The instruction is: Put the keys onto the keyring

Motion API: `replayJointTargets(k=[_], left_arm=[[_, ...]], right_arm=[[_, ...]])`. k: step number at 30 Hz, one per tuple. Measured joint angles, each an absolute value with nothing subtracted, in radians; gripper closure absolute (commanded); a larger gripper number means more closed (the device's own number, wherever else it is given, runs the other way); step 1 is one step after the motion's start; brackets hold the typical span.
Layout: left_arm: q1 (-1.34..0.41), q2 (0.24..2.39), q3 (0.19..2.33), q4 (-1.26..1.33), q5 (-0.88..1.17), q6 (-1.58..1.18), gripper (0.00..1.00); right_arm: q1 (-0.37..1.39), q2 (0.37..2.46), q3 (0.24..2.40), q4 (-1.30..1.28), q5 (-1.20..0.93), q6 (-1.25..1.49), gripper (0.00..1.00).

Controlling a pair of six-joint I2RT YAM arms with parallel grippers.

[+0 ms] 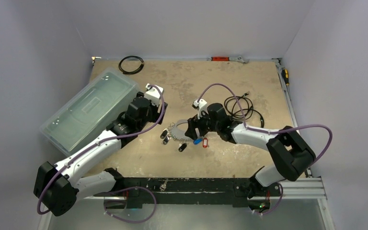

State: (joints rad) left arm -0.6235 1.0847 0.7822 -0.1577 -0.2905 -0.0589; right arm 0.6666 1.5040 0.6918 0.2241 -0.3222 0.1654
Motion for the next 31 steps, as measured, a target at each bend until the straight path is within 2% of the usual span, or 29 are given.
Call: replayJointTargets(k=[2, 4, 8, 13, 15, 17, 23, 31], left_arm=[[-0.624, 1.087, 0.783, -0.159, -0.284, -0.059, 0.25], [-0.624, 1.09, 0.784, -0.159, -0.278, -0.059, 0.25], [-0.624, 1.093, 0.785, -0.167, -0.268, -0.059, 0.26], [-0.624, 1.094, 0.793, -0.174, -0.259, -0.06, 0.26], [-0.624, 1.094, 0.794, -0.174, -0.256, -0.06, 0.26], [-0.624, 1.094, 0.795, -0.174, -0.254, -0.06, 0.26], [-0.623, 1.09, 0.795, -0.175, -0.259, -0.06, 0.24], [-0.622, 1.056, 0.795, -0.175, -0.266, -0.06, 0.24]], right_arm=[[0.667, 1.487, 0.686, 0.208, -0.296, 0.188, 0.39], [0.667, 1.46, 0.675, 0.192, -0.262, 0.211, 0.44], [0.667, 1.375, 0.637, 0.159, -0.147, 0.288, 0.44], [0.665, 1.346, 0.627, 0.137, -0.102, 0.319, 0.44], [0.665, 1.345, 0.625, 0.126, -0.095, 0.323, 0.39], [0.666, 1.341, 0.62, 0.121, -0.088, 0.329, 0.27], [0.667, 1.208, 0.606, 0.145, -0.031, 0.349, 0.02], [0.667, 1.047, 0.606, 0.266, -0.006, 0.361, 0.01]])
